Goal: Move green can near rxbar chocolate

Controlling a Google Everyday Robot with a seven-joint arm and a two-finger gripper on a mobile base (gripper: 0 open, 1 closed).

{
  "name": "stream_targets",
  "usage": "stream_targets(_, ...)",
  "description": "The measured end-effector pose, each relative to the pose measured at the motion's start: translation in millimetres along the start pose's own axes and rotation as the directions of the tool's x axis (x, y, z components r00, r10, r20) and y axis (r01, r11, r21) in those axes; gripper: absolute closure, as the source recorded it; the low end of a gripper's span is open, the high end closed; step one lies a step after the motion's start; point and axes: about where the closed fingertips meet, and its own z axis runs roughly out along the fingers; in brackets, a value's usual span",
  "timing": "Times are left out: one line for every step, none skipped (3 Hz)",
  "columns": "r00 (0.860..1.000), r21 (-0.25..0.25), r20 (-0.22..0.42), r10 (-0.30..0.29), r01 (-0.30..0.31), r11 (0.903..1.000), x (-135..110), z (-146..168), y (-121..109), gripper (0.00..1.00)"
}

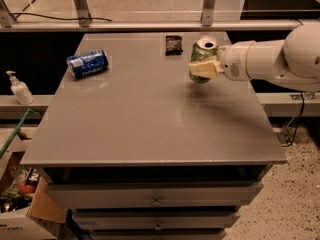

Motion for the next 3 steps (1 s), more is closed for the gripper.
stream_targets(1.0,0.037,-0.022,-0.01,0.011,0.9993,-8.4,20.8,-46.3,1.0)
stream_targets(0.999,0.071,-0.038,0.002,0.001,0.9974,-14.5,48.1,-82.6,1.0)
stream_targets(0.999,0.085,-0.041,0.004,-0.001,0.9963,-24.4,80.7,-102.2,1.0)
